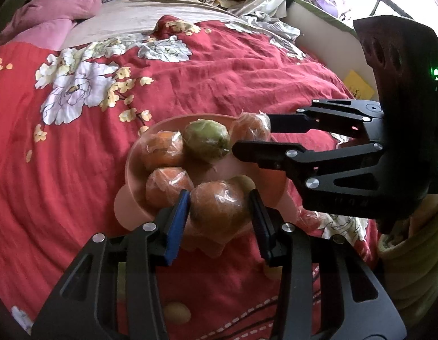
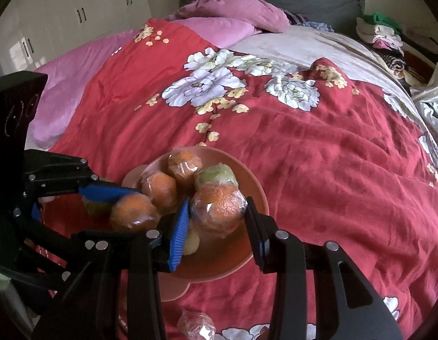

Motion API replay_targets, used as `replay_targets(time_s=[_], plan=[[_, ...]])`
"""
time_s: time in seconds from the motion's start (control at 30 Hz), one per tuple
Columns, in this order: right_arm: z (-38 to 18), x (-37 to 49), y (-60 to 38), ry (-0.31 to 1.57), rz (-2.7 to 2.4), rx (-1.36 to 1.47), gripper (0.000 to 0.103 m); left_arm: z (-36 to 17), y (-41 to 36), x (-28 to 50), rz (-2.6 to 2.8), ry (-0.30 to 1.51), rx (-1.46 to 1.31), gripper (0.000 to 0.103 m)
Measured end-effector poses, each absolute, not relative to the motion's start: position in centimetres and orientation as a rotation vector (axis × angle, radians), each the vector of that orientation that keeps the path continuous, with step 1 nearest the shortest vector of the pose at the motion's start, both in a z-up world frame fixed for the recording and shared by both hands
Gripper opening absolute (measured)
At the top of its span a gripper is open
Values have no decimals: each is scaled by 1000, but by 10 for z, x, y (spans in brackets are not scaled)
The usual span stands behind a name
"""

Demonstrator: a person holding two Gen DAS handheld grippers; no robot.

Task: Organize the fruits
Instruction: 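Lower both held oranges into the pink bowl with both grippers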

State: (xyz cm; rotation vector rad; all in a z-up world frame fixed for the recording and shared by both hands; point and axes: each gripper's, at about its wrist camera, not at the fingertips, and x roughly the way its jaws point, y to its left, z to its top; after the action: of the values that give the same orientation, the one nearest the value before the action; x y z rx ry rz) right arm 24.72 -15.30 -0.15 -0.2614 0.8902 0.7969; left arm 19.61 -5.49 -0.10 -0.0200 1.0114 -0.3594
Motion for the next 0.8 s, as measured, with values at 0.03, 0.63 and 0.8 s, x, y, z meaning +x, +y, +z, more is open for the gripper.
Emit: replay_targets(time_s=[0.03, 0.63, 0.8], plan=[[-2, 247, -152, 891, 797, -262, 37, -1, -55, 196, -358, 1010, -19, 35], [-9, 248, -149, 914, 801, -275, 38, 1, -55, 195, -358, 1004, -9, 35], [-10, 249, -150, 921, 801, -269, 38, 1, -54, 195, -357, 1003, -9, 35]])
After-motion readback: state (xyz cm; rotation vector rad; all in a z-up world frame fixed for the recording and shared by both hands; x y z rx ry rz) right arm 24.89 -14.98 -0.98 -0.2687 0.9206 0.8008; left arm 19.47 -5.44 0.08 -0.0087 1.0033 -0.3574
